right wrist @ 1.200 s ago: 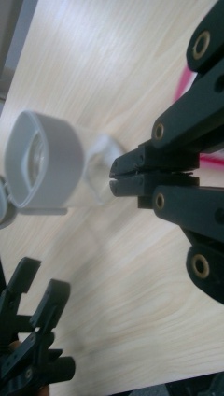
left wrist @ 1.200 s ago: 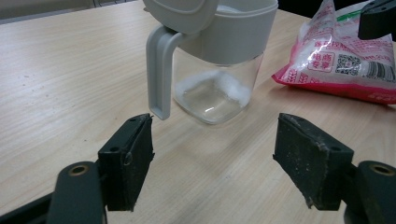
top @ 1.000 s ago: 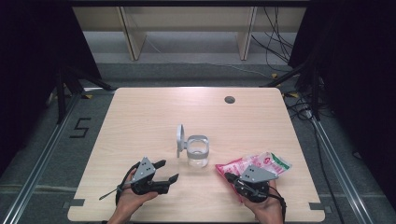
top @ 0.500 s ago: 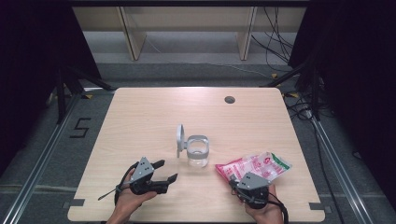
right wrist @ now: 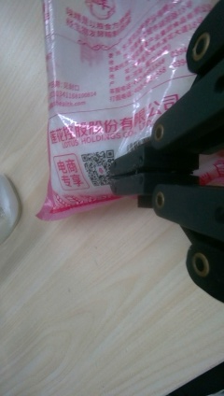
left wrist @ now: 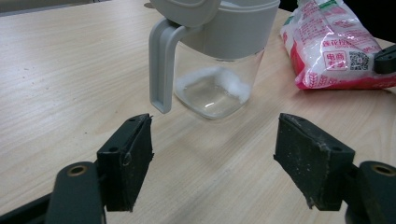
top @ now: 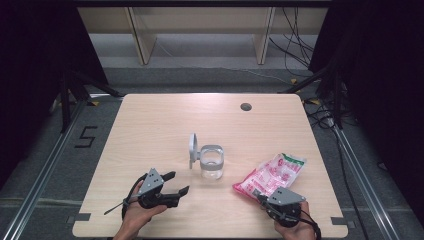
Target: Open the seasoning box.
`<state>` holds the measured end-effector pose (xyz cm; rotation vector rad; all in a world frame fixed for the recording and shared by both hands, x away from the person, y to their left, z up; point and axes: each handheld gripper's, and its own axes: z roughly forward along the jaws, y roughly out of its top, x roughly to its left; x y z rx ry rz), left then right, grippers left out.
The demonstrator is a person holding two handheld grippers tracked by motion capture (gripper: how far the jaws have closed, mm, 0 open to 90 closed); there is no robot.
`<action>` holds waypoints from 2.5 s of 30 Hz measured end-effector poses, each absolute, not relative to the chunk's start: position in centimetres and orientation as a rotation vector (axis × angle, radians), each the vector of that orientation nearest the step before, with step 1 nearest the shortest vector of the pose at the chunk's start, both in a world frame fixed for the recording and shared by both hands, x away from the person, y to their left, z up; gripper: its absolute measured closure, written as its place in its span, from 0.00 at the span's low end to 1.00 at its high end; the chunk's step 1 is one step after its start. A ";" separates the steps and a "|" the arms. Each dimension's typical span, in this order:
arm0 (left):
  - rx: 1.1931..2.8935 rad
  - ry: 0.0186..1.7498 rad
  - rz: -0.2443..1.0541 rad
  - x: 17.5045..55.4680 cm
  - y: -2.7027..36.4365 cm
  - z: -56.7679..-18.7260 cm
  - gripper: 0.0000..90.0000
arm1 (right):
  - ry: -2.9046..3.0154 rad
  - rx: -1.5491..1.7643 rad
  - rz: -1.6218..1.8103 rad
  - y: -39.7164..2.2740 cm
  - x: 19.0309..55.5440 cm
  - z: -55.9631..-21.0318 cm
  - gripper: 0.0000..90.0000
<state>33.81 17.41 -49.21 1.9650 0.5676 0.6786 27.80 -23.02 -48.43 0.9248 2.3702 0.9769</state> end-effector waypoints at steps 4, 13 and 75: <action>1.951 0.564 0.676 33.9 17.4 -49.3 0.30 | 2.351 0.972 1.071 -23.8 27.6 -48.1 0.97; 1.951 0.571 0.673 34.0 17.5 -49.3 0.30 | 2.119 1.216 1.213 -27.6 27.1 -47.1 0.73; 1.954 0.575 0.686 34.8 18.2 -49.2 0.30 | 1.910 1.644 1.231 -30.4 35.6 -50.0 0.74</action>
